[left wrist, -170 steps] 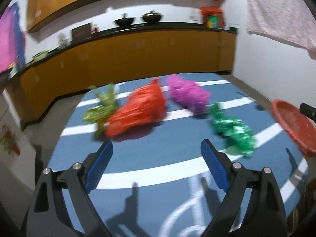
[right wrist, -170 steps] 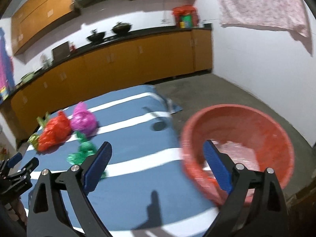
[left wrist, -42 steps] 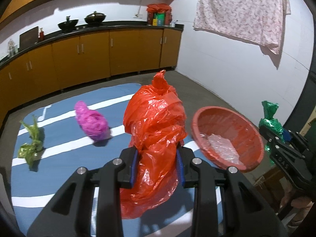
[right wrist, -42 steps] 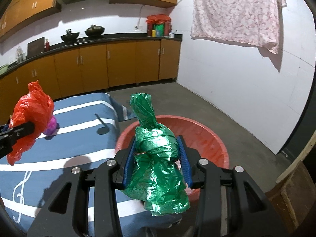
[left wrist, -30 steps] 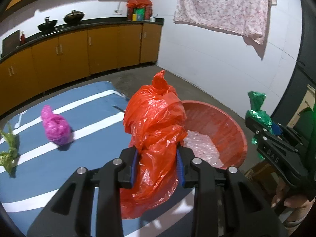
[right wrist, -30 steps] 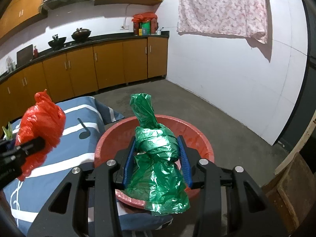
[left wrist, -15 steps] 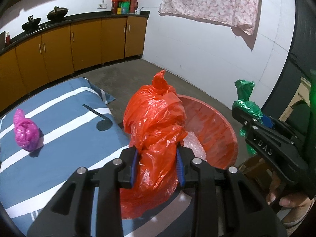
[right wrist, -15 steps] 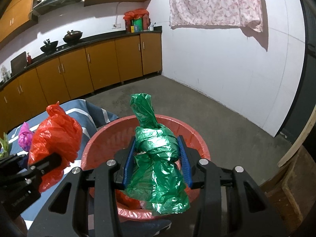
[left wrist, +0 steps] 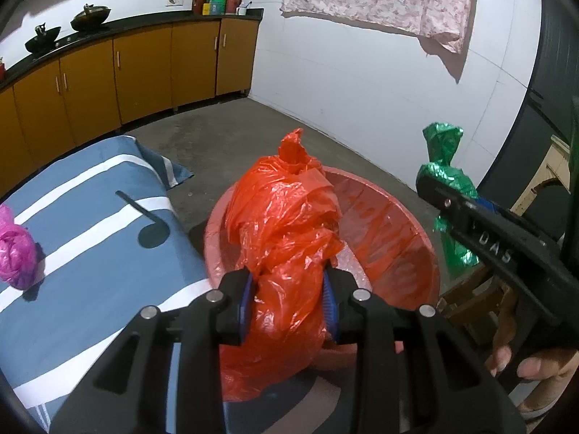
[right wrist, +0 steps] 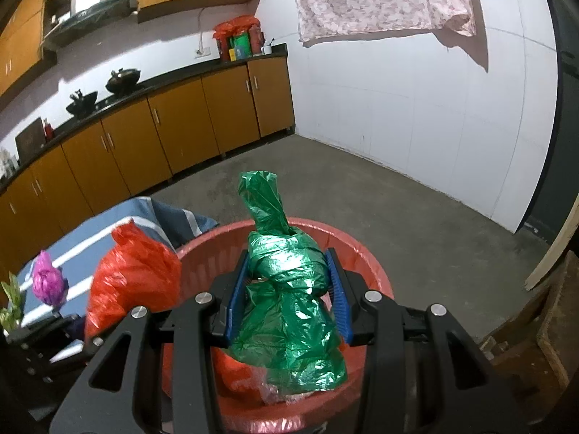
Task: Collect trash
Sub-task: 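Open both tools to drop the green and red bags into the basket, then move both open tools back toward the pink and yellow-green bags, then grasp the pink bag with the right tool while the left tool grasps the yellow-green bag, then lift both held bags and carry them over the orange basket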
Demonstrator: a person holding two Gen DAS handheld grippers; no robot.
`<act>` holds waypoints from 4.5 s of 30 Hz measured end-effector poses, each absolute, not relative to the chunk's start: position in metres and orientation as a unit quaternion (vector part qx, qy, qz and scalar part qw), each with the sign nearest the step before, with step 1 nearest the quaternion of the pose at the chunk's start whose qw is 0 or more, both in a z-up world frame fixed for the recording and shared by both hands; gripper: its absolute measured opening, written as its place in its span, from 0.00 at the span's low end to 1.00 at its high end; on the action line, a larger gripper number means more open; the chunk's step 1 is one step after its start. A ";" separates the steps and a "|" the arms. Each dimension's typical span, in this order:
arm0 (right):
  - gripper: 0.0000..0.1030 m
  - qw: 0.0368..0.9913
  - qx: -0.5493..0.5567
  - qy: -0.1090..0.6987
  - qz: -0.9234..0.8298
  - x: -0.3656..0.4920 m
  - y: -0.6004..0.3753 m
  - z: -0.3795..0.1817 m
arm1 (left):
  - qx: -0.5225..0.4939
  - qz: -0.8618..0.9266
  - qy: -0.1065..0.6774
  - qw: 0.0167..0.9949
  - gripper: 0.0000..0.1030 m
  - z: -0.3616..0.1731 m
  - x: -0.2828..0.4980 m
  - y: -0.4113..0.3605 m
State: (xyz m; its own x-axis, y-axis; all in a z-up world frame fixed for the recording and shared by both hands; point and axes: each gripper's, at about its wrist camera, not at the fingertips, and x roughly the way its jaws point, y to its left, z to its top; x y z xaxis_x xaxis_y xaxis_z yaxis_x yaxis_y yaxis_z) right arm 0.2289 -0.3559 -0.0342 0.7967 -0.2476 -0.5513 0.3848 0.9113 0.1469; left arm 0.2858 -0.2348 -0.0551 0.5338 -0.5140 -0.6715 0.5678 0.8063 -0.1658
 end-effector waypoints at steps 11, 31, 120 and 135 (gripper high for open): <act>0.67 0.940 0.159 0.256 -0.163 0.226 -0.366 -0.037 | 0.029 -0.305 0.380 0.873 0.52 -0.065 0.296 -0.235; 0.94 0.946 0.114 0.274 -0.130 0.232 -0.291 -0.042 | 0.051 -0.056 0.315 0.946 0.87 -0.050 0.262 -0.023; 0.56 0.955 0.024 0.295 0.003 0.263 -0.190 -0.015 | 0.007 -0.071 0.330 0.941 0.31 -0.006 0.278 0.021; 0.56 0.961 0.046 0.270 -0.043 0.231 -0.230 -0.004 | 0.031 -0.132 0.316 0.939 0.31 0.009 0.254 -0.059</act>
